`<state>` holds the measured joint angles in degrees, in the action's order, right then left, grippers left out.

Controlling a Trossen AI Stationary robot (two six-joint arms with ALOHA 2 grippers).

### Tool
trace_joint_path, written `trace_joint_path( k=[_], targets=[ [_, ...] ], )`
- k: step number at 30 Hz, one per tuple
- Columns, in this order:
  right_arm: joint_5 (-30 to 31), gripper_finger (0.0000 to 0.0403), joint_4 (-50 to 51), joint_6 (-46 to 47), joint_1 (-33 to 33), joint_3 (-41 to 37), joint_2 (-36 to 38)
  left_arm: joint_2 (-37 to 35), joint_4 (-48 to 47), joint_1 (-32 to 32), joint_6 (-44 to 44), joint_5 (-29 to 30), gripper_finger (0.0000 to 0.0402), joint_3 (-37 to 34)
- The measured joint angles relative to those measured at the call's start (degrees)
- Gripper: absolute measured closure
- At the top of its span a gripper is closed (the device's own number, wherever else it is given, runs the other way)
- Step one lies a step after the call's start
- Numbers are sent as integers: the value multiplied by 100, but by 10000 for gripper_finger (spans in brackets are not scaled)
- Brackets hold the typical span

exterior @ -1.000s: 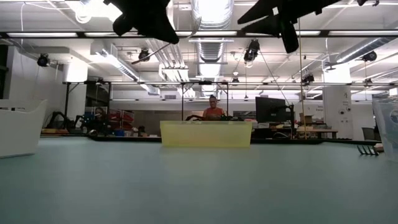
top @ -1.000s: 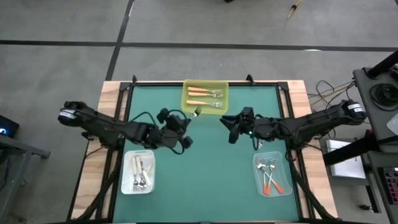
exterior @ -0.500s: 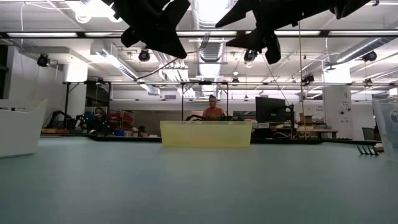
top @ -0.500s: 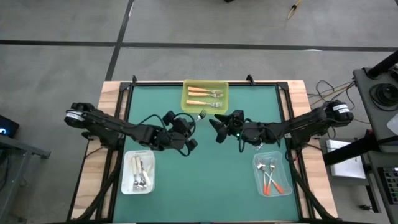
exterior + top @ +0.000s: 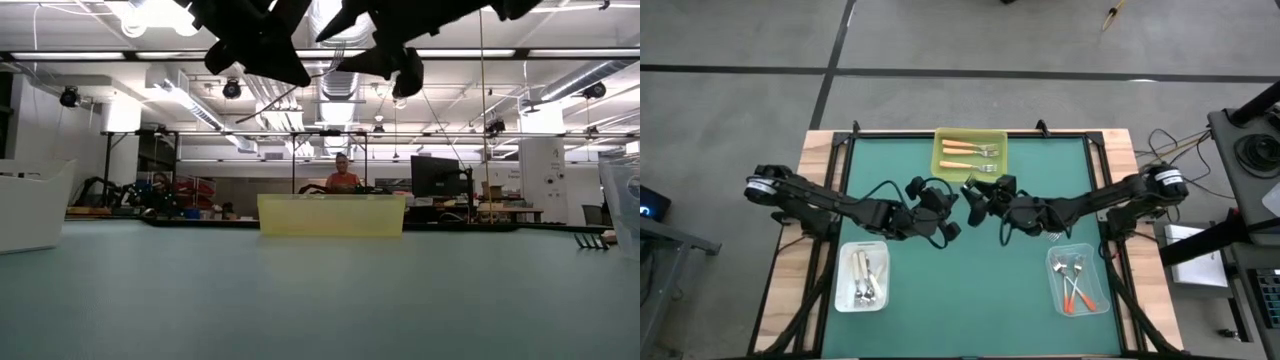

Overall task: Sort silverware by color (type)
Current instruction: Put the orange fork into the transparent bin

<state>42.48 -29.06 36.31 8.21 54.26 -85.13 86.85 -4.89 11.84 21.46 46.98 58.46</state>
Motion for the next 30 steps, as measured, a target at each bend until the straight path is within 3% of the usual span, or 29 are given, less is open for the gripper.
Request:
trace_joint_path(
  k=[10, 14, 22, 30],
  targets=[
    [323, 194, 648, -132, -144, 752, -512, 0, 94, 0, -18, -2, 401, 0],
    [482, 239, 662, -301, -144, 942, -663, 0, 87, 0, -38, 6, 401, 0],
    [662, 383, 942, -336, -144, 1149, -788, 0, 101, 4, -83, 0, 401, -2],
    [642, 394, 1042, -381, -134, 1038, -703, 0, 105, 0, -57, -3, 387, -4]
  ],
)
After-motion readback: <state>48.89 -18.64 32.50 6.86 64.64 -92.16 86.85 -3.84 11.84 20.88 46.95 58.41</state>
